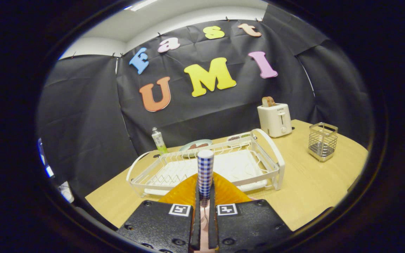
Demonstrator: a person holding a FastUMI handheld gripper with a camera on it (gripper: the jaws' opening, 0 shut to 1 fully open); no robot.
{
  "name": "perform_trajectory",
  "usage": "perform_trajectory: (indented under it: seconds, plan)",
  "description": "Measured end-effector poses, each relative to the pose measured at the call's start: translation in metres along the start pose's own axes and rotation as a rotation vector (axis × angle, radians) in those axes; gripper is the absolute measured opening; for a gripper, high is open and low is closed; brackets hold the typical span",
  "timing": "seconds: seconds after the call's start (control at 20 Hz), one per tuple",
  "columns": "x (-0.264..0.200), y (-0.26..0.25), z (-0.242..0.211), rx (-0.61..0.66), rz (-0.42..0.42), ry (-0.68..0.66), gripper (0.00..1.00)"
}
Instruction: Take the plate from the dish rack, then take the spoon from the basket and place it into the plate.
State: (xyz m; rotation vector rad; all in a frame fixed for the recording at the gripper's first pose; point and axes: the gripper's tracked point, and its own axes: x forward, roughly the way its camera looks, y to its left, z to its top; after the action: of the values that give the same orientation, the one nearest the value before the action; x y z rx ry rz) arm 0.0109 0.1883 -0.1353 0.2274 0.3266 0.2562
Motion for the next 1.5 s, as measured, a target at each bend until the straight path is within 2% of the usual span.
perform_trajectory:
  seconds: [0.15, 0.25, 0.55, 0.7, 1.1, 1.5]
  plan:
    - [0.004, -0.002, -0.005, 0.02, 0.005, 0.004, 0.17]
    - [-0.001, -0.008, -0.004, 0.023, -0.006, -0.004, 0.25]
    - [-0.008, -0.029, 0.016, 0.016, -0.053, -0.045, 0.65]
    - [-0.017, -0.04, 0.035, 0.001, -0.076, -0.1, 0.79]
    - [-0.051, -0.044, 0.075, -0.135, -0.103, -0.218, 0.94]
    - [-0.08, -0.037, 0.094, -0.195, -0.091, -0.279, 0.95]
